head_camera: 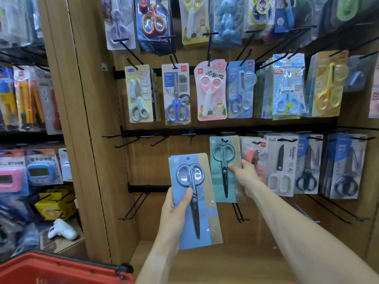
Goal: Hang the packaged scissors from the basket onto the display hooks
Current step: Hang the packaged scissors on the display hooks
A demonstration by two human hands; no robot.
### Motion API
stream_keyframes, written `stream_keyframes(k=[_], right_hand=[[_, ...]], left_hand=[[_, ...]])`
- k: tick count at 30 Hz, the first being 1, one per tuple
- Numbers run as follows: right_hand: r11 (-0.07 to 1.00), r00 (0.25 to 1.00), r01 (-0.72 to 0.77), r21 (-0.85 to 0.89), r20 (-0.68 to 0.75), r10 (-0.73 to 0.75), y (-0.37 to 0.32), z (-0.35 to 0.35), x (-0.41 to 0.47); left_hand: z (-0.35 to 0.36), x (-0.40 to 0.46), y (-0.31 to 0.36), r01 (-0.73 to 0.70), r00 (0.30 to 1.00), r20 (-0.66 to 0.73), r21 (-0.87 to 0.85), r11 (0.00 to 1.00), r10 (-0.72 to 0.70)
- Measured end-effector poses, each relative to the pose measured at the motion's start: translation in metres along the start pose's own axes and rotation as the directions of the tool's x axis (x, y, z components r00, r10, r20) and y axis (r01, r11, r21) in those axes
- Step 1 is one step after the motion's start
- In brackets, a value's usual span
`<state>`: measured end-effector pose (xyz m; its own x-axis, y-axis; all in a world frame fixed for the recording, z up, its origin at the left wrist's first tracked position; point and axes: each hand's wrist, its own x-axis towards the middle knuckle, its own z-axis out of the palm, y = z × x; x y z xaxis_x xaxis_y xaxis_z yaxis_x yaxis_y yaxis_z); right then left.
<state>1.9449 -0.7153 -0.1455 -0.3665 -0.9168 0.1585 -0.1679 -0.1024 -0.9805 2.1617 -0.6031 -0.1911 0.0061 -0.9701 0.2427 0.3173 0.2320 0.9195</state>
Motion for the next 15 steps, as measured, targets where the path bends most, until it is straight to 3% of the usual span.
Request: stream_keyframes(k=[3,10,12,15], right_hand=[[0.999,0.999,-0.035,-0.002,-0.011,0.035,0.0,0.0,-0.009],[0.91,0.986,0.066,-0.41,-0.116,-0.124,0.003,-0.022,-0.077],[0.951,0.981,0.158,-0.265,-0.063,-0.181,0.009,-0.023,-0.103],[0.987,0.982,0.139,0.079,0.119,-0.148,0.012,-0.016,-0.138]], left_hand=[[0.001,-0.002,0.001,0.004,1.0,0.014,0.007,1.0,-0.004],[0.003,-0.007,0.003,0.002,0.999,0.036,0.017,1.0,-0.002],[0.006,-0.009,0.003,0.011,0.999,0.037,0.024,1.0,-0.012],[0.015,-0.013,0.002,0.019,0.999,0.038,0.036,0.999,-0.02]])
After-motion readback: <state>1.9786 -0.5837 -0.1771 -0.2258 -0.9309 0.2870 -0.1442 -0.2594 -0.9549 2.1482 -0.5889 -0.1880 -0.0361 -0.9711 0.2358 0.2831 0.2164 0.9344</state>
